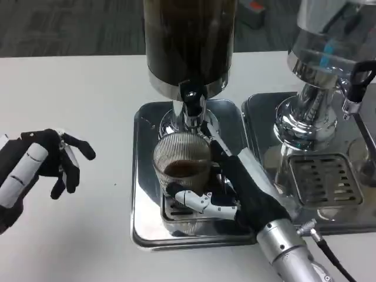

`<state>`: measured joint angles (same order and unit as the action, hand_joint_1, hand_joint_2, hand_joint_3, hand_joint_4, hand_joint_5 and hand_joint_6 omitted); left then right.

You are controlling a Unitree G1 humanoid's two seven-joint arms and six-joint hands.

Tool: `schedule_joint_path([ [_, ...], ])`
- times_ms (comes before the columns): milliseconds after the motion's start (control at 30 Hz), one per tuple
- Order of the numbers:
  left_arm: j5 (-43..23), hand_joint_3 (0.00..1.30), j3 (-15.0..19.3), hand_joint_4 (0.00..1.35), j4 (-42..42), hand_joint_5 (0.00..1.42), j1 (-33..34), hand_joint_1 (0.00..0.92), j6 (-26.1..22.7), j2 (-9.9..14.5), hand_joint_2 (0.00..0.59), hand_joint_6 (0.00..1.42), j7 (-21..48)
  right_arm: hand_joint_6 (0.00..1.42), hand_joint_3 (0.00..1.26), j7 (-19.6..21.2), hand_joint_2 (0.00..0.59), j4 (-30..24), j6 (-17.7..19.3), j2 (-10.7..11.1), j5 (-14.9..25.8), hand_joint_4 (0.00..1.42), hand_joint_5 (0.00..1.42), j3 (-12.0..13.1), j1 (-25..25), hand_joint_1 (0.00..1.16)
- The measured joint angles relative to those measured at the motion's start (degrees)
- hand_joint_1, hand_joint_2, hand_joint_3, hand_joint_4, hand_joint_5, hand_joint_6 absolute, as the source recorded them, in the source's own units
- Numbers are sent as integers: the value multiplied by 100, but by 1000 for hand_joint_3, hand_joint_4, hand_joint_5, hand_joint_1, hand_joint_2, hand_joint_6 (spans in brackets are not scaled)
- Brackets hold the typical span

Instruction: Grasp the cup under the faucet to collect the drink, then remove the cup.

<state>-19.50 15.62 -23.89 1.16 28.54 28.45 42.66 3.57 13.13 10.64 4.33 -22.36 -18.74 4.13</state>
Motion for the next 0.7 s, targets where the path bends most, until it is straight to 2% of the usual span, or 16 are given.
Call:
schedule_joint_path([
  [333, 0, 746, -11, 1005, -36, 1039, 0, 0, 0, 67, 183, 1284, 71, 540, 211, 283, 217, 81, 3, -144, -110, 186, 327, -42, -28, 658],
  [700, -1, 740, -9, 998, -60, 1028, 0, 0, 0, 106, 175, 1266, 91, 633, 300, 634, 225, 304, 244, -207, -149, 294, 427, -108, -37, 675],
])
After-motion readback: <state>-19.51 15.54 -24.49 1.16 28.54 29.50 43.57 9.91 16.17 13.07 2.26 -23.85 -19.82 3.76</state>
